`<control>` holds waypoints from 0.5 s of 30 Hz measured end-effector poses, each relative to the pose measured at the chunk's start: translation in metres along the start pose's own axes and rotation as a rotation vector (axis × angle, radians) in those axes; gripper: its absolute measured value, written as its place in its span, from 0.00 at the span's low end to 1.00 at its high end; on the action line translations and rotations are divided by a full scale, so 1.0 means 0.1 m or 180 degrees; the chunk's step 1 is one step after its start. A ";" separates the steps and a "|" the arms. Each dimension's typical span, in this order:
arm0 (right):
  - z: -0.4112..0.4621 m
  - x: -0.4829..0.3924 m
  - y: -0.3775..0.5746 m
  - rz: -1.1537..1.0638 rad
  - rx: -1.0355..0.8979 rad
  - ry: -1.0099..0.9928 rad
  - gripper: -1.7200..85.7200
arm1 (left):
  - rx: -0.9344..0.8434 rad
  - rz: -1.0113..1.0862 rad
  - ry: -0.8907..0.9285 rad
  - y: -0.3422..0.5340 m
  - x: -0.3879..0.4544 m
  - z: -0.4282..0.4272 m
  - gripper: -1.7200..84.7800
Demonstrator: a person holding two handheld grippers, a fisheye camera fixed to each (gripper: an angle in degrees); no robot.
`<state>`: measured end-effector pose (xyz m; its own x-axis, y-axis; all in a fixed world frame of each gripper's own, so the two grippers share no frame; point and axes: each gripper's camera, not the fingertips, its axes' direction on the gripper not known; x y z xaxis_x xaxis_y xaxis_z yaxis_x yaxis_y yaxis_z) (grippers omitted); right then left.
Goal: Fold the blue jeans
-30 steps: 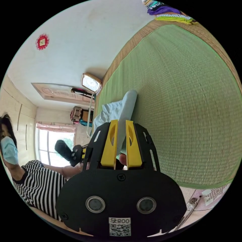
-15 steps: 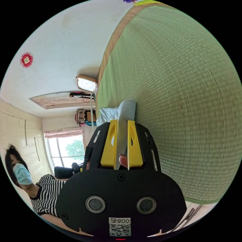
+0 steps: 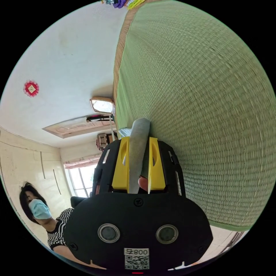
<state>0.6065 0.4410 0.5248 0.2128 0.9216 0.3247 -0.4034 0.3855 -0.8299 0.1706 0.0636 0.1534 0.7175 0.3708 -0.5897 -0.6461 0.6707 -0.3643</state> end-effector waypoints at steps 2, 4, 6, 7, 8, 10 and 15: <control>0.04 -0.01 0.01 0.0011 -0.0056 0.0004 0.14 | -0.0016 0.0031 -0.0016 0.03 0.04 -0.04 0.05; 0.06 -0.03 0.01 0.0020 0.0008 -0.0102 0.14 | -0.0039 0.0074 -0.0050 0.08 0.08 -0.12 0.05; 0.10 -0.07 0.01 0.0030 0.0002 -0.0136 0.14 | -0.0038 0.0104 -0.0061 0.14 0.08 -0.19 0.05; 0.11 -0.09 0.02 0.0041 0.0045 -0.0218 0.14 | -0.0026 0.0093 -0.0050 0.18 0.07 -0.24 0.05; 0.11 -0.11 0.03 0.0038 0.0067 -0.0247 0.14 | -0.0017 0.0085 -0.0049 0.21 0.05 -0.27 0.05; 0.18 -0.18 0.04 0.0022 0.0040 -0.0213 0.13 | 0.0003 0.0063 -0.0042 0.31 0.01 -0.37 0.05; 0.28 -0.40 0.08 -0.0032 0.0064 -0.0127 0.08 | 0.0049 0.0018 -0.0044 0.51 -0.14 -0.57 0.05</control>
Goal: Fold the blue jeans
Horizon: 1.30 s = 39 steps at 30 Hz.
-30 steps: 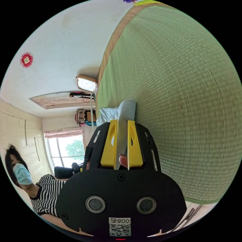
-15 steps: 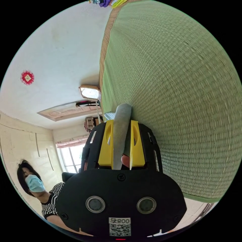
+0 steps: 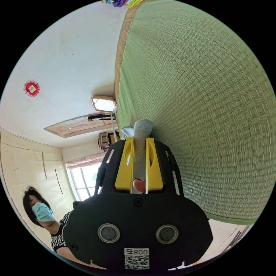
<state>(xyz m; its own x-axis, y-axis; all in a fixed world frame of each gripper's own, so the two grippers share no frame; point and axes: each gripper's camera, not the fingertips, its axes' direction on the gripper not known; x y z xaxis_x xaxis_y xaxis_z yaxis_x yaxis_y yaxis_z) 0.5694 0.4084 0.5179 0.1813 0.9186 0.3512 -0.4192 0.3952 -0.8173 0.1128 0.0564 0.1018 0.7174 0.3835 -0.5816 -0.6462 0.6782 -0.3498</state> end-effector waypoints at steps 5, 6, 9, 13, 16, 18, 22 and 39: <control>0.03 -0.40 0.08 -0.0182 0.0136 0.0079 0.06 | 0.0217 -0.0165 0.0210 0.27 -0.29 -0.28 0.05; 0.03 -0.50 0.13 -0.0227 0.0193 0.0069 0.05 | 0.0274 -0.0207 0.0279 0.36 -0.37 -0.34 0.05; 0.09 -0.75 0.25 -0.0289 0.0332 0.0074 0.05 | 0.0398 -0.0312 0.0449 0.63 -0.60 -0.51 0.05; 0.39 -1.22 0.44 -0.0425 0.0442 0.0037 0.05 | 0.0666 -0.0607 0.0721 1.23 -1.10 -0.88 0.05; 0.76 -1.67 0.55 -0.0612 0.0435 -0.0111 0.05 | 0.0985 -0.0914 0.0904 1.83 -1.57 -1.28 0.05; 1.07 -1.99 0.61 -0.0756 0.0375 -0.0164 0.05 | 0.1158 -0.1079 0.0938 2.23 -1.85 -1.51 0.05; 1.94 -2.76 0.71 -0.1103 0.0157 -0.0066 0.05 | 0.1555 -0.1524 0.1077 3.25 -2.48 -1.93 0.05; 5.80 -4.15 0.87 -0.1324 -0.0467 0.0856 0.05 | 0.2375 -0.3420 0.1214 6.97 -4.17 -2.12 0.05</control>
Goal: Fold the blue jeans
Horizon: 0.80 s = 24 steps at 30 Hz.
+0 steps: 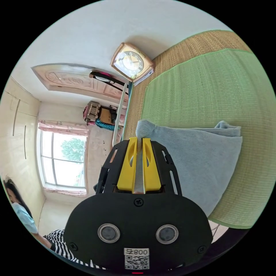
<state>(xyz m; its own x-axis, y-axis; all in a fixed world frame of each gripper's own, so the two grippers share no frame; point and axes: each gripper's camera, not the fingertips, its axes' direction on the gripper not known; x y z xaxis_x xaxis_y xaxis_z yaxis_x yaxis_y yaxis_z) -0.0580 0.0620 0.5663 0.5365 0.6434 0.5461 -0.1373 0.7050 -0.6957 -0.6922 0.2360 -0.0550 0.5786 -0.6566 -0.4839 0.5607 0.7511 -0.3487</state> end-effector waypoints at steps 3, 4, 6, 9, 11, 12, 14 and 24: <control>0.48 -0.35 -0.15 -0.0126 -0.0111 0.0109 0.05 | 0.0191 -0.0174 0.0007 -0.02 -0.37 -0.34 0.05; 0.68 -0.46 -0.21 -0.0160 -0.0162 0.0133 0.05 | 0.0271 -0.0246 -0.0005 -0.03 -0.51 -0.46 0.05; 0.97 -0.62 -0.31 -0.0191 -0.0241 0.0166 0.05 | 0.0346 -0.0338 -0.0045 -0.04 -0.71 -0.62 0.05; 1.47 -0.84 -0.45 -0.0241 -0.0358 0.0313 0.05 | 0.0373 -0.0494 -0.0113 -0.07 -1.02 -0.81 0.05; 1.76 -0.94 -0.54 -0.0241 -0.0444 0.0414 0.06 | 0.0385 -0.0616 -0.0170 -0.07 -1.21 -0.90 0.05; 1.95 -0.99 -0.59 -0.0260 -0.0510 0.0472 0.06 | 0.0387 -0.0645 -0.0225 -0.06 -1.30 -0.94 0.05; 2.20 -1.06 -0.66 -0.0281 -0.0595 0.0547 0.06 | 0.0373 -0.0732 -0.0304 -0.05 -1.43 -0.99 0.05; 3.02 -1.42 -0.86 -0.0756 -0.1033 0.0480 0.10 | 0.0761 -0.1033 -0.0560 0.31 -1.65 -1.33 0.03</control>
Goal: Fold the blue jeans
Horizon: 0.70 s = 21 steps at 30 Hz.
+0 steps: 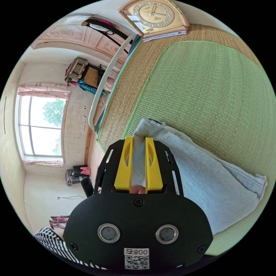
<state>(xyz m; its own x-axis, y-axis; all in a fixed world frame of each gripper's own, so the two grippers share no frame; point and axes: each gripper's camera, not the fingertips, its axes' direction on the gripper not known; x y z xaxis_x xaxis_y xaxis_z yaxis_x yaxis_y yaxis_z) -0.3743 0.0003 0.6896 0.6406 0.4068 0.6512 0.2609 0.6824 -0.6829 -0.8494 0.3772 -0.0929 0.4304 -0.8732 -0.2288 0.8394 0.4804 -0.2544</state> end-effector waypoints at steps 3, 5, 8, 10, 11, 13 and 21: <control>-0.10 -0.16 0.04 -0.0333 0.0075 -0.0098 0.06 | 0.0117 0.0235 -0.0017 0.11 0.24 -0.14 0.02; -0.13 -0.25 0.04 -0.0476 0.0142 0.0111 0.04 | 0.0040 0.0543 0.0029 0.13 0.50 -0.10 0.02; 0.06 -0.35 -0.14 -0.0530 0.0052 0.0355 0.03 | -0.0258 0.1040 -0.0311 0.06 0.87 0.21 0.02; 0.37 -0.42 -0.36 -0.0547 -0.0184 0.0570 0.02 | -0.0403 0.1106 -0.0805 -0.01 0.93 0.51 0.02; 0.46 -0.43 -0.41 -0.0529 -0.0260 0.0643 0.02 | -0.0434 0.1082 -0.0973 -0.02 0.91 0.58 0.02; 0.69 -0.51 -0.54 -0.0630 -0.0407 0.0804 0.02 | -0.0464 0.0976 -0.1162 -0.01 0.81 0.75 0.02; 0.20 -0.71 -0.13 -0.1104 -0.0227 0.0781 0.02 | -0.0520 0.1250 -0.1177 0.38 1.21 0.81 0.02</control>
<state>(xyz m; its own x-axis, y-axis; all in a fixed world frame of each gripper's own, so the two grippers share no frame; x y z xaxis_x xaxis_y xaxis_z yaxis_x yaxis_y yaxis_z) -0.4379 -0.0255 0.6589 0.6567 -0.0018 0.7542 0.5349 0.7061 -0.4640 -0.7389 0.2833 -0.0540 0.8125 -0.5829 0.0015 0.5430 0.7560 -0.3656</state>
